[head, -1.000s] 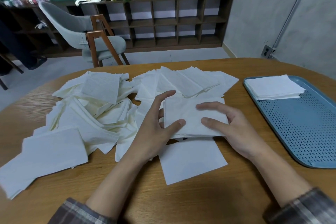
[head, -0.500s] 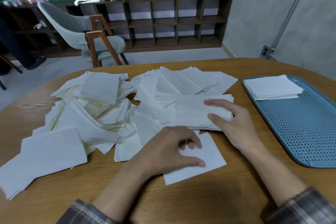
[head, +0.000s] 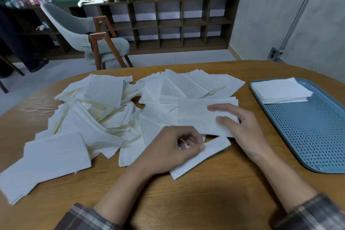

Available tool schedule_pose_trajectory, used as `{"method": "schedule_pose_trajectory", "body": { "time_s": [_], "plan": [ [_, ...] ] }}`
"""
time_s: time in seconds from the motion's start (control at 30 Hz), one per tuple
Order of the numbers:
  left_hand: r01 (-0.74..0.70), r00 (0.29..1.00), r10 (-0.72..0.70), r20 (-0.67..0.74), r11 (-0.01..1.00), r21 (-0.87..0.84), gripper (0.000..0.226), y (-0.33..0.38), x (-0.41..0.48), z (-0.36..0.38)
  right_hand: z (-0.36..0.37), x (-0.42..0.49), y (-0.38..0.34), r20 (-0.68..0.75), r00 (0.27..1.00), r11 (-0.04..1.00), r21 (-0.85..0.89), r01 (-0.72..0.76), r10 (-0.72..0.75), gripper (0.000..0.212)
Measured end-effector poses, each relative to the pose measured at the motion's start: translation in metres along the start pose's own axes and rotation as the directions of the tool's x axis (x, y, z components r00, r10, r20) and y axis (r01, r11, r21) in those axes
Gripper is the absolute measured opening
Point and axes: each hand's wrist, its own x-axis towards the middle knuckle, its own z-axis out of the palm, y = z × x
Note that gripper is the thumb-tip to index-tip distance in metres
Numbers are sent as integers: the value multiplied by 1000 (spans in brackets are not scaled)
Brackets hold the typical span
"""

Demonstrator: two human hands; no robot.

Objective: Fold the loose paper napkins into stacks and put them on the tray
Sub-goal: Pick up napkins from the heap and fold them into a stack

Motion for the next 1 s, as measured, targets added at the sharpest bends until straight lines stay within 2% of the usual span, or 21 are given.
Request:
{"method": "schedule_pose_trajectory", "body": {
  "time_s": [0.1,0.2,0.27,0.33,0.4,0.43,0.5,0.57,0.67,0.73,1.0],
  "plan": [
    [78,994,-96,-58,964,-255,8,3,3,-7,-1,0,0,38,999,993,113,-11,7,41],
    [138,974,-190,-127,931,-337,8,3,4,-12,-2,0,2,121,993,985,170,-29,9,55],
    [184,961,-246,-129,913,-364,10,3,4,-12,-1,-2,1,209,978,981,190,-38,-2,52],
    [211,956,-270,-115,905,-369,10,4,4,-10,1,-4,-1,249,968,986,159,-41,0,36],
    [222,954,-278,-116,910,-351,16,7,4,-8,4,-5,-2,206,978,995,91,-41,21,15],
    [226,952,-280,-121,914,-337,22,9,3,-8,4,-5,-3,170,985,995,85,-53,38,11],
    [225,945,-295,-141,899,-375,39,14,3,-10,4,-4,-5,109,991,988,122,-95,81,15],
    [209,931,-315,-186,875,-438,43,17,3,-12,3,-5,-6,71,990,978,162,-129,119,17],
    [186,908,-286,-307,931,-315,21,13,3,-12,3,-4,-9,32,985,968,185,-170,167,19],
    [167,898,-267,-349,942,-291,8,11,3,-11,4,-4,-11,51,986,968,186,-168,161,19],
    [130,898,-245,-367,942,-310,5,8,4,-10,9,-7,-13,179,976,972,179,-154,121,35]
  ]
}}
